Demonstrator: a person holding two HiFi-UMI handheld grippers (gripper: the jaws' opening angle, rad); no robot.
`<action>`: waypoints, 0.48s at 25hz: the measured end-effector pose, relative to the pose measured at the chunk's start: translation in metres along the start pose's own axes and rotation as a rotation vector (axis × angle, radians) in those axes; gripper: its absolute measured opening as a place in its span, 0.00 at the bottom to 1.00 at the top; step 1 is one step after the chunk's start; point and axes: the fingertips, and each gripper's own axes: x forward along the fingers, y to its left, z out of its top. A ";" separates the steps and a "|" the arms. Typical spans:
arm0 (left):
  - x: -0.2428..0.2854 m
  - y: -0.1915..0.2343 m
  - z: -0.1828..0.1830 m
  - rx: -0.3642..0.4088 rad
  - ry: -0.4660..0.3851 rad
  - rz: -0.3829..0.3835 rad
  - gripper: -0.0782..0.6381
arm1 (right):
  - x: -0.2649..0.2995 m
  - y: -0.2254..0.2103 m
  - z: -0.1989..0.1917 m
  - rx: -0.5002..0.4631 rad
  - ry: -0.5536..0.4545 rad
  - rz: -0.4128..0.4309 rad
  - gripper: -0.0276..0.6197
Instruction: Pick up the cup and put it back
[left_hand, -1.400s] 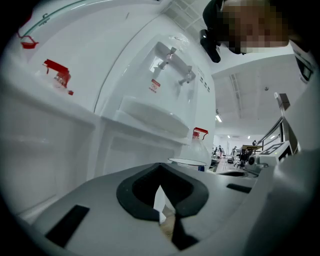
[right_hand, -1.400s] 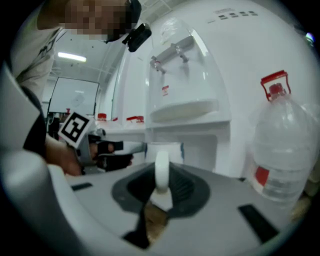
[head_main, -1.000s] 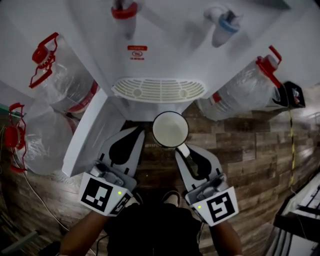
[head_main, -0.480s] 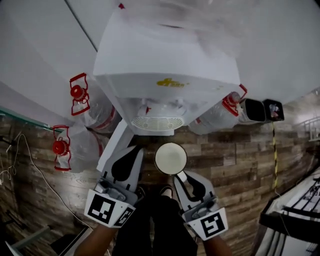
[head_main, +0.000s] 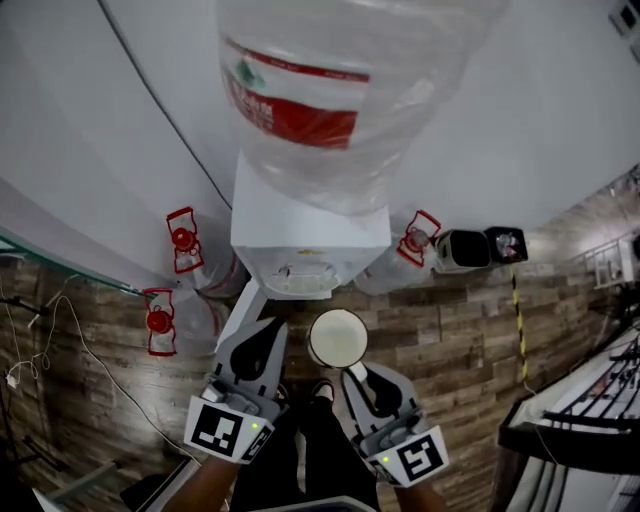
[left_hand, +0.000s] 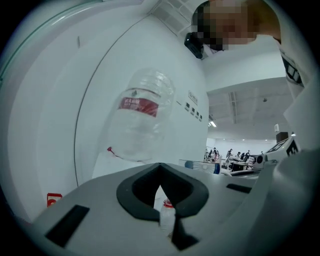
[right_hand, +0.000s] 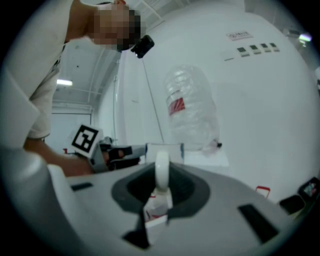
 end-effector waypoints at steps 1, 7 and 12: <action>-0.003 -0.004 0.011 0.001 0.002 -0.002 0.12 | -0.001 0.006 0.013 -0.003 -0.003 0.005 0.15; -0.022 -0.024 0.073 -0.021 -0.020 -0.014 0.12 | -0.017 0.032 0.072 -0.028 -0.016 0.008 0.15; -0.039 -0.036 0.109 -0.068 -0.038 -0.027 0.12 | -0.034 0.044 0.108 -0.053 -0.006 -0.008 0.15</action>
